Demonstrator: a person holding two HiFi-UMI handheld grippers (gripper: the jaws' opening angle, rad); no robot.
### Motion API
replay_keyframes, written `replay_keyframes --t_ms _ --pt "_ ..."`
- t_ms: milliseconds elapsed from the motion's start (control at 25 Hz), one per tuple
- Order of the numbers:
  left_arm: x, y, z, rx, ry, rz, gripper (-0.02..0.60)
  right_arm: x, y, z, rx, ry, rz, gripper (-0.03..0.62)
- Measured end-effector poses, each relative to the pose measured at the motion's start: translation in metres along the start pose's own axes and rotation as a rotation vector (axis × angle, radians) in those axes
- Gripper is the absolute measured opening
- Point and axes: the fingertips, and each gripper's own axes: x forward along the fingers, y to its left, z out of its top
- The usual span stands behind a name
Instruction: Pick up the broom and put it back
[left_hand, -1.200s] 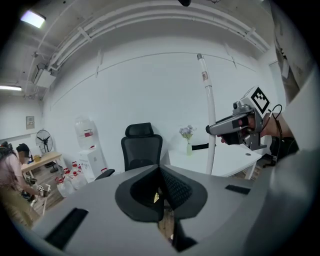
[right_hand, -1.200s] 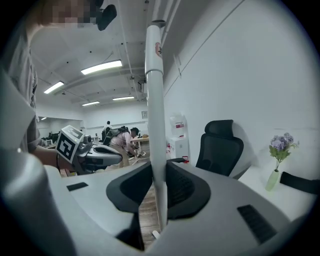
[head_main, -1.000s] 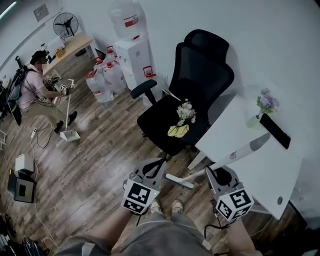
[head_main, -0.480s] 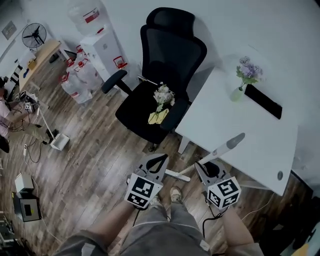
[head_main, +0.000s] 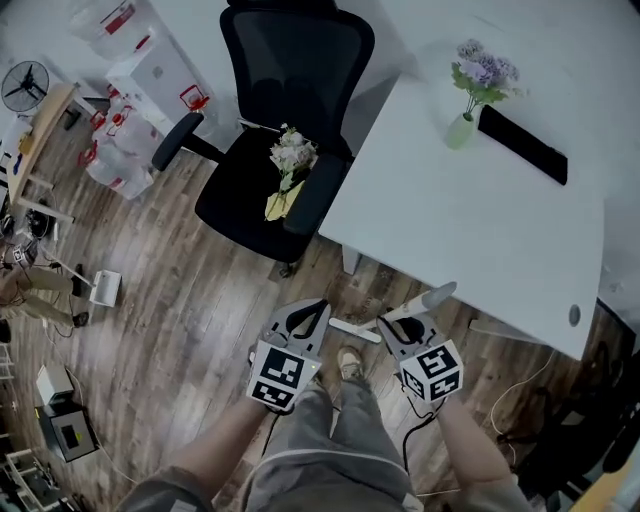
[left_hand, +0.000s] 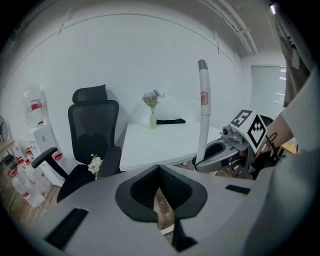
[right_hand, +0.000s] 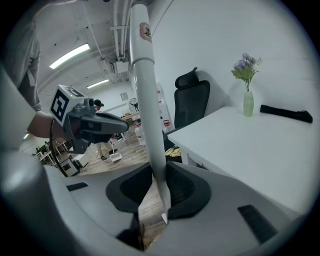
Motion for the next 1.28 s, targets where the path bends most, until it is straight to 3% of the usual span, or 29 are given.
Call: replay_keyframes --t_ms 360,640,920,1280 --pt "0.051 -0.006 -0.062 -0.011 0.045 -0.028 0.015 0.041 -0.017 -0.079 -0.021 0.057 0.062 0.107" --pt "0.074 -0.009 -0.085 -0.001 0.079 -0.042 0.015 0.062 -0.032 -0.125 0.0 0.1 0.108 0.11" --pt "0.092 -0.01 -0.092 0.005 0.095 -0.058 0.015 0.074 -0.053 -0.129 0.047 0.054 0.108 0.11" --pt "0.114 -0.012 -0.087 0.023 0.097 -0.089 0.015 0.081 -0.105 -0.127 0.159 -0.012 -0.019 0.112"
